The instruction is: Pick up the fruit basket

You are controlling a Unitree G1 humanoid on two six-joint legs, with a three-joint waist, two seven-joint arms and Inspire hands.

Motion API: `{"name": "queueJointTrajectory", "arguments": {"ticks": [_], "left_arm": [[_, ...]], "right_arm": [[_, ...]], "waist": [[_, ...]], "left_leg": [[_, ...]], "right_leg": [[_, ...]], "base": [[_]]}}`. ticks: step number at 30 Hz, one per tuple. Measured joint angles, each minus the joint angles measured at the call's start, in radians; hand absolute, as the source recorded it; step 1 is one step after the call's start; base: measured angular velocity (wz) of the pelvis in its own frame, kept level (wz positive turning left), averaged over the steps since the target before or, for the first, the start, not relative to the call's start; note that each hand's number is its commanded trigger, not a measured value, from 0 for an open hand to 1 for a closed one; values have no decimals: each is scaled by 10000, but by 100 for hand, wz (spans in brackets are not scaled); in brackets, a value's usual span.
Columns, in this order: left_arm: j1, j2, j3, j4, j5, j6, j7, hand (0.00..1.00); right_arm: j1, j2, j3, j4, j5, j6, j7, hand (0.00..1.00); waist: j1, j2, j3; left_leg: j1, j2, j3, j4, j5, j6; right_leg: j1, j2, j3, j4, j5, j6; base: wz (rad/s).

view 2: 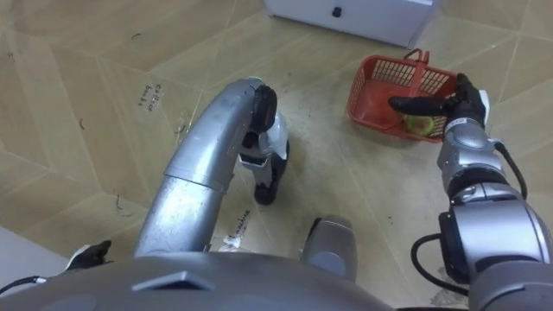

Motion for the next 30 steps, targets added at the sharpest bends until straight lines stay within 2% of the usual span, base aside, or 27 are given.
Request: {"name": "queueJointTrajectory", "arguments": {"ticks": [7,14,21,24,25,30], "left_arm": [[1,0,-318,-115,-227,1,-18,0],[6,0,-524,-115,-233,12,-224,0],[-7,-1,-679,-124,-335,23,-282,0],[-19,-1,-680,-120,-413,40,-296,0],[-37,-1,-680,-119,-415,87,-312,0],[-79,-1,-684,-119,-526,105,-435,0]], "right_arm": [[-3,-129,91,331,387,15,122,0],[-4,-133,153,657,400,21,400,0],[-5,-157,439,771,462,85,752,0],[-68,-153,434,769,463,105,864,0],[-102,-153,436,769,466,105,891,0],[-119,-152,437,770,909,105,1013,0]], "waist": [[26,285,-21],[49,377,-26],[524,500,-70],[580,575,-98],[579,574,-92],[579,525,-63]], "left_leg": [[-3,16,86,-11,33,69],[-25,20,90,-10,35,71],[-35,10,108,-60,49,48],[-62,-64,113,-103,85,18],[-66,-129,112,-123,102,3],[-101,-147,96,-153,137,-38]], "right_leg": [[-6,-75,-5,14,-11,17],[-29,-76,-6,17,-21,34],[-76,-97,-6,30,-21,36],[-99,-128,-37,29,-22,38],[-101,-139,-55,28,-22,39],[-142,-133,-91,32,-29,53]], "base": [[1],[0],[0],[5],[5],[2]]}}
